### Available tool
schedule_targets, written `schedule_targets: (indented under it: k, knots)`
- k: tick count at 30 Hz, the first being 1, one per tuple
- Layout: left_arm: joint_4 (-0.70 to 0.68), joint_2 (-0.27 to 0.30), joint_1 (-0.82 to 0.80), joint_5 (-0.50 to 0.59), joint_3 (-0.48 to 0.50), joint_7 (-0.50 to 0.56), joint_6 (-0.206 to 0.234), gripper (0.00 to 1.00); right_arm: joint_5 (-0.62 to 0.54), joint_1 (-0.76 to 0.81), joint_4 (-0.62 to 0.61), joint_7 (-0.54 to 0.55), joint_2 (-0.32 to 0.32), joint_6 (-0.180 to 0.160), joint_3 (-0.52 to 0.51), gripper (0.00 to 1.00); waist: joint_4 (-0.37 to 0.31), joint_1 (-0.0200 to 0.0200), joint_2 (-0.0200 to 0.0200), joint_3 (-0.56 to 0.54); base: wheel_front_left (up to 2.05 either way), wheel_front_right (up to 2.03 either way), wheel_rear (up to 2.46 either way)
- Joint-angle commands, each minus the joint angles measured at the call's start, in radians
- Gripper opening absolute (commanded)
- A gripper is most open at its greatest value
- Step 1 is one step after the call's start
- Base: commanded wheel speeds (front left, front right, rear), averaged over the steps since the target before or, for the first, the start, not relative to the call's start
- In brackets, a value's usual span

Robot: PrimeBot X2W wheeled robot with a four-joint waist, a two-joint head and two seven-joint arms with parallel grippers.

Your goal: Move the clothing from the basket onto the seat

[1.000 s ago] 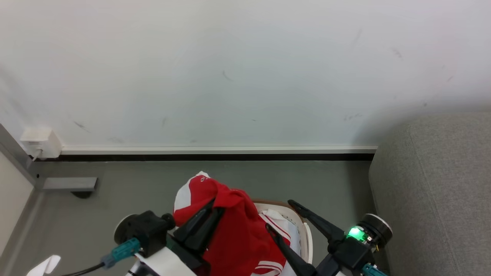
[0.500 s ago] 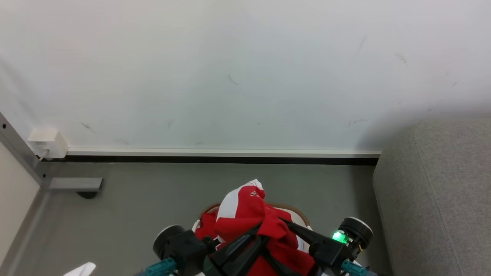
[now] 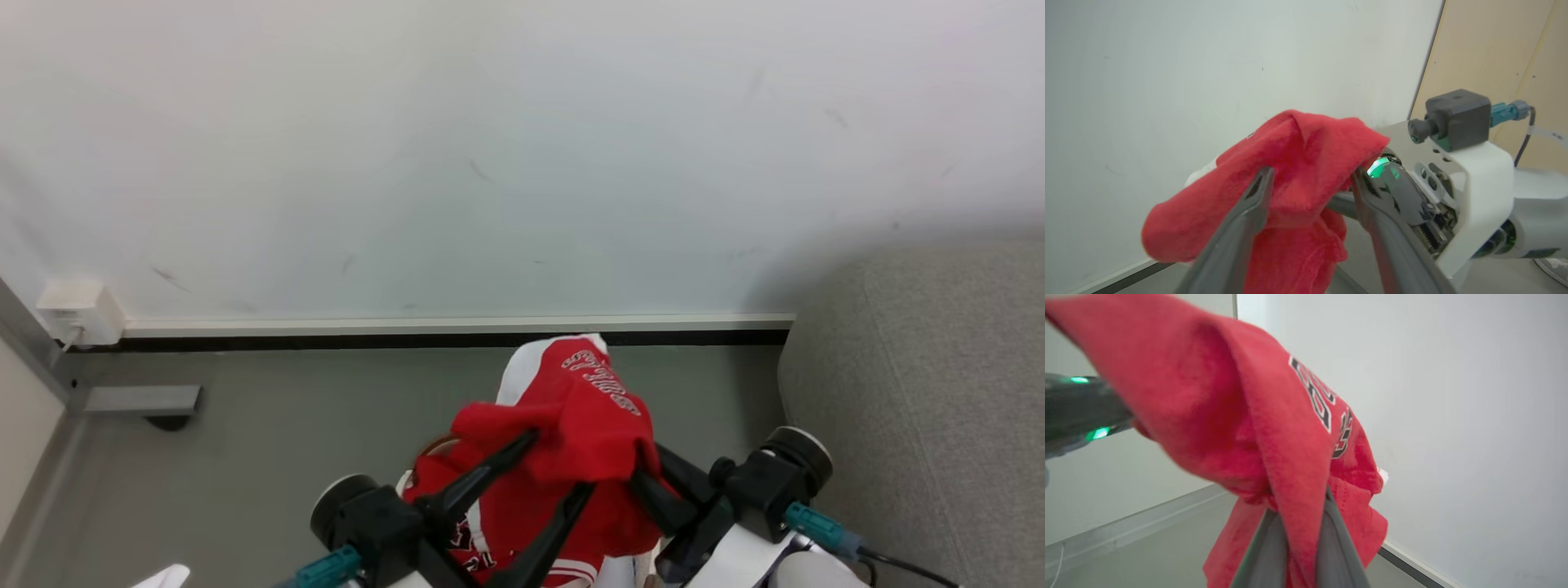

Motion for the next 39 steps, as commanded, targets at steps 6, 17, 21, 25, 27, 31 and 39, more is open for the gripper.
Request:
schedule_targets:
  k: [6,17,21,25,27,31,39]
  knots:
    - [0.044,-0.009,-0.013,0.012,0.007,-0.041,0.016,1.00,-0.029,0.029,-0.046,0.000,-0.026,-0.002,-0.093,0.00,-0.070,0.0000,-0.0001,0.028,0.00,0.00,0.00]
    - [0.102,-0.014,-0.036,0.026,0.001,-0.079,0.018,1.00,-0.066,0.081,-0.103,0.000,-0.054,-0.002,-0.206,0.00,-0.263,0.0000,-0.0001,0.082,0.00,0.00,0.00]
    - [0.112,-0.018,-0.046,0.026,-0.006,-0.084,0.015,1.00,-0.074,0.095,-0.115,0.000,-0.056,-0.002,-0.234,0.00,-0.307,0.0000,-0.0001,0.096,0.00,0.00,0.00]
    - [0.120,-0.019,-0.060,0.030,-0.013,-0.091,0.012,1.00,-0.088,0.104,-0.131,0.000,-0.060,-0.002,-0.270,0.00,-0.348,0.0000,-0.0001,0.118,0.00,0.00,0.00]
    - [0.123,-0.019,-0.069,0.034,-0.014,-0.089,0.011,1.00,-0.098,0.108,-0.138,0.000,-0.060,-0.002,-0.294,0.00,-0.357,0.0000,-0.0001,0.134,0.00,0.00,0.00]
    - [0.127,-0.015,-0.101,0.049,-0.019,-0.090,0.007,1.00,-0.127,0.104,-0.147,0.000,-0.051,-0.002,-0.388,0.00,-0.353,0.0000,-0.0001,0.187,0.00,0.00,0.00]
    - [0.113,-0.006,-0.226,0.076,-0.044,-0.065,-0.014,1.00,-0.186,-0.034,-0.119,0.000,-0.027,-0.002,-0.677,0.00,-0.276,0.0000,-0.0001,0.404,0.00,0.00,0.00]
